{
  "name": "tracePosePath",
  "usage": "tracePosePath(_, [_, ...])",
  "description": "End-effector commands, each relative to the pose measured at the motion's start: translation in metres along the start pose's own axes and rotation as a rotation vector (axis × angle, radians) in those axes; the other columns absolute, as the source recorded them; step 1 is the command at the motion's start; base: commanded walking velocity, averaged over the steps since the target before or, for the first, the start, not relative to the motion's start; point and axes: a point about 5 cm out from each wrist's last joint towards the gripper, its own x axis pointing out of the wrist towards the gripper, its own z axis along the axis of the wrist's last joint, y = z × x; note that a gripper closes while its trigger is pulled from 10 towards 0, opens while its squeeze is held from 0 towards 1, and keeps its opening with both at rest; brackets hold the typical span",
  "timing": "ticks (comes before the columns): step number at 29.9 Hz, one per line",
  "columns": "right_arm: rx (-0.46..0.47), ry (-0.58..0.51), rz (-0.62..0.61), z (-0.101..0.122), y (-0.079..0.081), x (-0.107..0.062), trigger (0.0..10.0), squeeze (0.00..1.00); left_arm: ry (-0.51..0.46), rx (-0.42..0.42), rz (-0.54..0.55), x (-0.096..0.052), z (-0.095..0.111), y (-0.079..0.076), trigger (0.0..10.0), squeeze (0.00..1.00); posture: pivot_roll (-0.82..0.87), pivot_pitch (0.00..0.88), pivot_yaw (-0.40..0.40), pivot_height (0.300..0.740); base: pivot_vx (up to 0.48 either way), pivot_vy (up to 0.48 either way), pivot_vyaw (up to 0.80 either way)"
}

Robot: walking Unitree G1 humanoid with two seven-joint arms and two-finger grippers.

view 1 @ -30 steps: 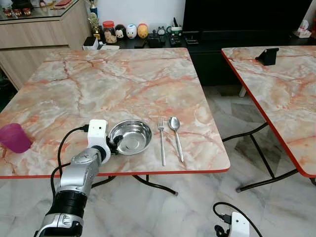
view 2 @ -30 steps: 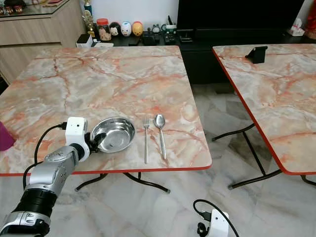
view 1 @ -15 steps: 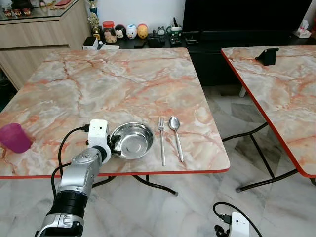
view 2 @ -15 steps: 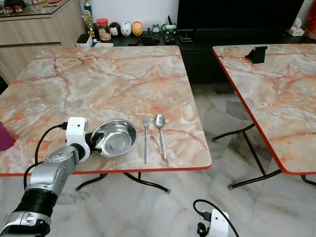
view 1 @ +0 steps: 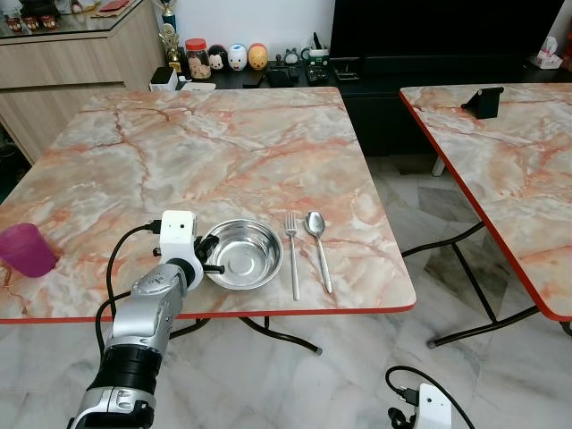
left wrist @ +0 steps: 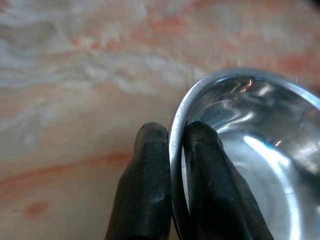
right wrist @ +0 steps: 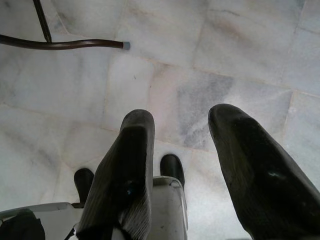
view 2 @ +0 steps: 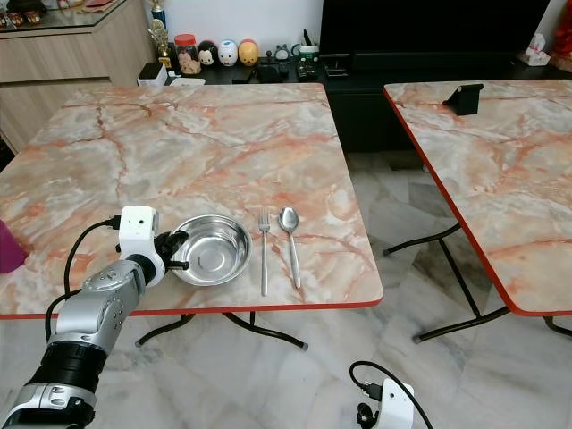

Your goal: Setting the table

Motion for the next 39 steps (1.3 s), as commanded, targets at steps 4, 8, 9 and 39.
tracePosePath(4, [0.003, 0.004, 0.000, -0.002, 0.000, -0.001, 10.0, 0.00, -0.123, -0.074, 0.061, -0.006, 0.004, 0.006, 6.8, 0.00, 0.03, 0.000, 0.009, 0.740, 0.000, 0.000, 0.00])
tracePosePath(8, [0.001, 0.001, -0.001, -0.002, -0.002, -0.001, 10.0, 0.00, -0.204, -0.189, 0.045, -0.010, 0.007, -0.003, 10.0, 0.00, 0.03, 0.000, -0.001, 0.740, 0.000, 0.000, 0.00])
tracePosePath(9, [0.000, 0.001, -0.002, -0.002, -0.002, -0.001, 10.0, 0.00, -0.214, -0.208, 0.040, -0.010, 0.007, -0.004, 10.0, 0.00, 0.03, 0.000, -0.004, 0.740, 0.000, 0.000, 0.00])
tracePosePath(39, [-0.001, -0.008, -0.009, 0.001, -0.008, -0.001, 10.0, 0.00, -0.365, -0.458, 0.038, -0.015, 0.018, -0.012, 10.0, 0.00, 0.02, 0.000, -0.034, 0.740, 0.000, -0.142, 0.00])
